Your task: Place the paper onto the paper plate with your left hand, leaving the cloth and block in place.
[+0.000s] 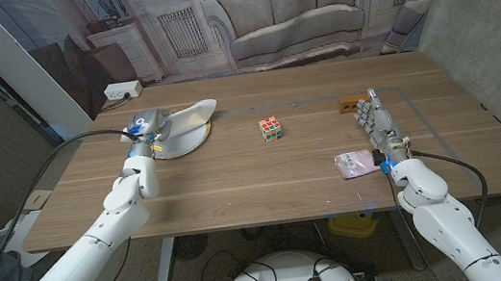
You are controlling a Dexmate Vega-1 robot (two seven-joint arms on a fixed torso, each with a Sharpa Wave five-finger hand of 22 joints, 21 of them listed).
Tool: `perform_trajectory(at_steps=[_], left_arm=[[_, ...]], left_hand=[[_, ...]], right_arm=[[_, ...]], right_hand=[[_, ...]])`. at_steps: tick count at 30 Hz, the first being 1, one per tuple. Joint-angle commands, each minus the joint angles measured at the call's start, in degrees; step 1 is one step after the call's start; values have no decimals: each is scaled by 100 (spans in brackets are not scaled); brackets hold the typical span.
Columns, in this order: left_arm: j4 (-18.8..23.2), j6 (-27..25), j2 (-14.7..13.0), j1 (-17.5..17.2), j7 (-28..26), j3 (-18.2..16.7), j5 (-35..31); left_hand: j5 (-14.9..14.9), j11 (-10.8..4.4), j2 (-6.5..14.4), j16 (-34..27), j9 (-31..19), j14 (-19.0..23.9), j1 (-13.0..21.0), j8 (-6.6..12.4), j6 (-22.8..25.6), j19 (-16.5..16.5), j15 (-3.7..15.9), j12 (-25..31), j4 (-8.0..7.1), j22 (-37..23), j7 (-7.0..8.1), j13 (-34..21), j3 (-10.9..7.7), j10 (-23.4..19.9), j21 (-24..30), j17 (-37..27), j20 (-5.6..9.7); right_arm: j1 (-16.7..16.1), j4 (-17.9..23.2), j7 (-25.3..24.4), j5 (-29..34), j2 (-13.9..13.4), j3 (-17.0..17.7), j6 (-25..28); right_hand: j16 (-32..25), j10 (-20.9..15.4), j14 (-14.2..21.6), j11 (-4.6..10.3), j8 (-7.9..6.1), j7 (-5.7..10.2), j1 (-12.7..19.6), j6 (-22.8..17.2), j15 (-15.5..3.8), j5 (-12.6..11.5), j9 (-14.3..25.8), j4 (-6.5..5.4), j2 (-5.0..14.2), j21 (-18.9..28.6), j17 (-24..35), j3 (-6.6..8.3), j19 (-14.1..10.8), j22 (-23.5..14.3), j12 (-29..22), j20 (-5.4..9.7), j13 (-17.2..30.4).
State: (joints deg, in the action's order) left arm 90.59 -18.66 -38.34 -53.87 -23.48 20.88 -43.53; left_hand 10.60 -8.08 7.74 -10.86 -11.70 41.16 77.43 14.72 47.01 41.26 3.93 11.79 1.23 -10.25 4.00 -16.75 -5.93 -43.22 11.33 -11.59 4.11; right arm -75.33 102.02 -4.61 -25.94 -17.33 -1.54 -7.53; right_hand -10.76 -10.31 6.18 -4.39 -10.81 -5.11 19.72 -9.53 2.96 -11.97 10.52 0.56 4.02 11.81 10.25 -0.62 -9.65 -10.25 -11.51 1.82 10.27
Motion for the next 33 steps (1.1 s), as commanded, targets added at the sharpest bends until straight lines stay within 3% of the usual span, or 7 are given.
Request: perform_trajectory(at_steps=[1,20,33], left_arm=[[-278,62,46,139,-6,77,82],[-249,-199,71,114,-151,41,-56],[-895,-370,461,437,-1003,132,-408]], left_hand=[[9,12,5,26,-18,-88,-22,-40,-62,-107,664,-7,-16,-22,-5,-10,-35,48,-34,-25,78],[9,7,-6,11,-13,-177,-25,-77,-104,-217,658,-20,-14,-19,14,11,-44,87,-21,-19,84],[20,0,67,-28,-14,-138,90,-81,-83,-215,682,1,44,-20,2,38,-133,24,18,-18,97]], right_arm=[[6,21,-58,31,18,-37,75],[117,-128,22,-10,39,-52,99],[126,-186,35,-2,85,-61,41]], right_hand=[[8,-45,46,-3,-31,30,4,-43,-17,3,21,5,23,-29,25,-46,-20,-30,-49,-11,32],[7,-44,50,-5,-30,29,4,-40,-14,4,21,7,28,-28,25,-55,-22,-30,-48,-11,32],[10,-46,44,-14,-31,34,3,-44,-13,4,21,8,30,-28,25,-62,-23,-30,-49,-10,32]])
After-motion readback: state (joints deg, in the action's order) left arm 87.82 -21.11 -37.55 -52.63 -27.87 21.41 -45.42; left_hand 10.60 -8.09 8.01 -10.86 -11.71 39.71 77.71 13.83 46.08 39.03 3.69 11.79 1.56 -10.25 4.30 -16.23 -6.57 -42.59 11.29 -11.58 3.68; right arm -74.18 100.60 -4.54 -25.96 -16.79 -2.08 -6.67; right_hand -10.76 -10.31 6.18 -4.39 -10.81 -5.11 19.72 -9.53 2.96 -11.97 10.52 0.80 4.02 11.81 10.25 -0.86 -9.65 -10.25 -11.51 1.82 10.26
